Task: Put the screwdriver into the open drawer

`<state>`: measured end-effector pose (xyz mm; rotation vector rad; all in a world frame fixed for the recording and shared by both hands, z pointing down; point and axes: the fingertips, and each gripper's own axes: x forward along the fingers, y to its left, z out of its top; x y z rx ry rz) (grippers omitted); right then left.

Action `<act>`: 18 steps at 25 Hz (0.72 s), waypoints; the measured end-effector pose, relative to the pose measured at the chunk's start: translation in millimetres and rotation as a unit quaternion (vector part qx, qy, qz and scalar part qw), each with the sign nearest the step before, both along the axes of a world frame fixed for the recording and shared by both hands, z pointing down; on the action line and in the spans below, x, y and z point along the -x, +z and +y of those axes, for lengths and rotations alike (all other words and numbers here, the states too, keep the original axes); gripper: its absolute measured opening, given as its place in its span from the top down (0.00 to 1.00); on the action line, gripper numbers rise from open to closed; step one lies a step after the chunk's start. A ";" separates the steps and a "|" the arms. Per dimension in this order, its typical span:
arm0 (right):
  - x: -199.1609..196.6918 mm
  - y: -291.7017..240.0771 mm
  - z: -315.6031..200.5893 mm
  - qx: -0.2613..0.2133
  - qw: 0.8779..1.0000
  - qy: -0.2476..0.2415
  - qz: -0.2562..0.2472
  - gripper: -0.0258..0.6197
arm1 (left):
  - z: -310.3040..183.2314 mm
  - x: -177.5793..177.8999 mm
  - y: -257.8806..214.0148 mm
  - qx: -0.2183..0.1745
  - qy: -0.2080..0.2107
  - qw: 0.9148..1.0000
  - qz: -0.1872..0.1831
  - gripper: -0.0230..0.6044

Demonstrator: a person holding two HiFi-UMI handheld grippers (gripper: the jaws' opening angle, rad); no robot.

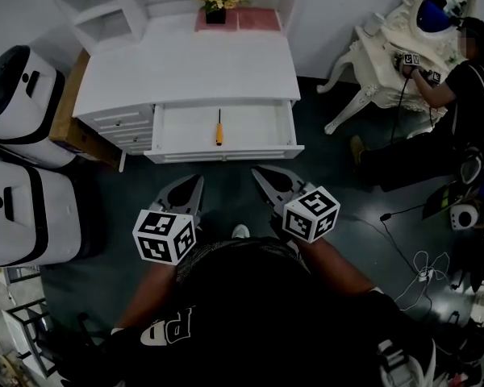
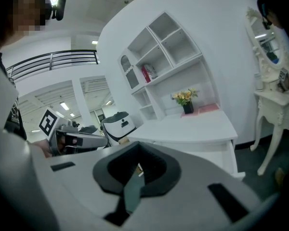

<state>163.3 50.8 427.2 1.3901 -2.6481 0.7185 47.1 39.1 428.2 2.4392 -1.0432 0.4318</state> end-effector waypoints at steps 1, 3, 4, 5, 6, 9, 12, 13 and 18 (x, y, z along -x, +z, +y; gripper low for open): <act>-0.3 -0.2 0.1 0.000 1.000 0.002 0.000 0.95 | -1.4 -1.1 -1.1 -0.001 0.003 1.000 -0.001 0.95; -0.1 0.8 0.7 0.000 1.000 0.008 0.002 0.95 | -3.2 -2.2 -2.3 -0.002 0.010 1.000 -0.003 0.95; 0.5 1.5 1.2 0.001 1.000 0.010 0.004 0.95 | -3.6 -2.2 -2.6 -0.002 0.013 1.000 -0.004 0.94; 1.3 2.1 1.9 0.001 1.000 0.013 0.005 0.95 | -3.8 -1.8 -2.7 -0.002 0.016 1.000 -0.005 0.95; 2.2 2.5 2.3 0.001 1.000 0.014 0.005 0.95 | -4.0 -1.3 -2.7 -0.002 0.019 1.000 -0.005 0.95; 4.1 2.9 2.1 0.001 1.000 0.019 0.005 0.95 | -4.9 -1.3 -1.5 -0.001 0.025 1.000 -0.007 0.95; 6.2 2.9 3.1 0.001 1.000 0.021 0.008 0.95 | -4.9 -1.5 0.3 0.001 0.031 0.999 -0.007 0.95; 6.8 2.4 3.2 0.000 1.000 0.021 0.009 0.95 | -5.4 -1.1 0.4 0.001 0.032 0.999 -0.007 0.95; 9.1 0.2 3.7 -0.002 1.000 0.023 0.012 0.95 | -6.7 0.1 -2.4 -0.002 0.036 0.999 -0.006 0.95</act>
